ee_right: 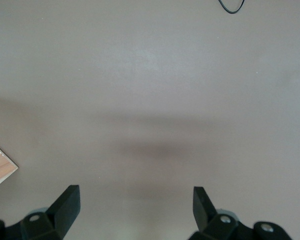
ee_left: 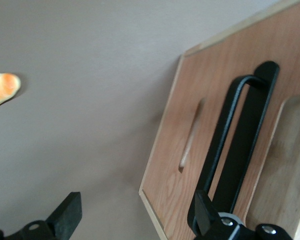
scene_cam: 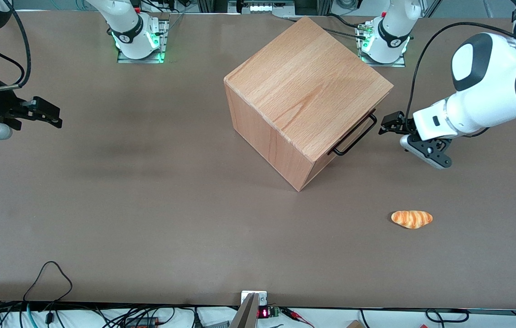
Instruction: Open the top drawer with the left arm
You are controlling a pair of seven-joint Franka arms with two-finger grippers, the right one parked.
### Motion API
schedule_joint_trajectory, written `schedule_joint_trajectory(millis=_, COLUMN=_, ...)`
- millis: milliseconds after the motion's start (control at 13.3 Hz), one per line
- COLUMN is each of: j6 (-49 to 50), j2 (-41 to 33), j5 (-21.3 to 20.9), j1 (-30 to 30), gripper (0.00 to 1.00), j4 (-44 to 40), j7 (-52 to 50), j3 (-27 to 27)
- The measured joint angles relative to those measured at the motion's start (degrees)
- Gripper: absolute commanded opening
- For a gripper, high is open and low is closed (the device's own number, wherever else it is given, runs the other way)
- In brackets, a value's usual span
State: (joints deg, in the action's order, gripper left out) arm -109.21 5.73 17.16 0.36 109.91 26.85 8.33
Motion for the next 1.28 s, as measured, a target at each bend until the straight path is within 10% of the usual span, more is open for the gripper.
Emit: schedule_joint_trajectory(millis=1280, j6=-2.08, j2=1.30, j5=3.45, j1=-0.03, gripper=1.00, j4=2.28, j7=2.79, j3=3.05)
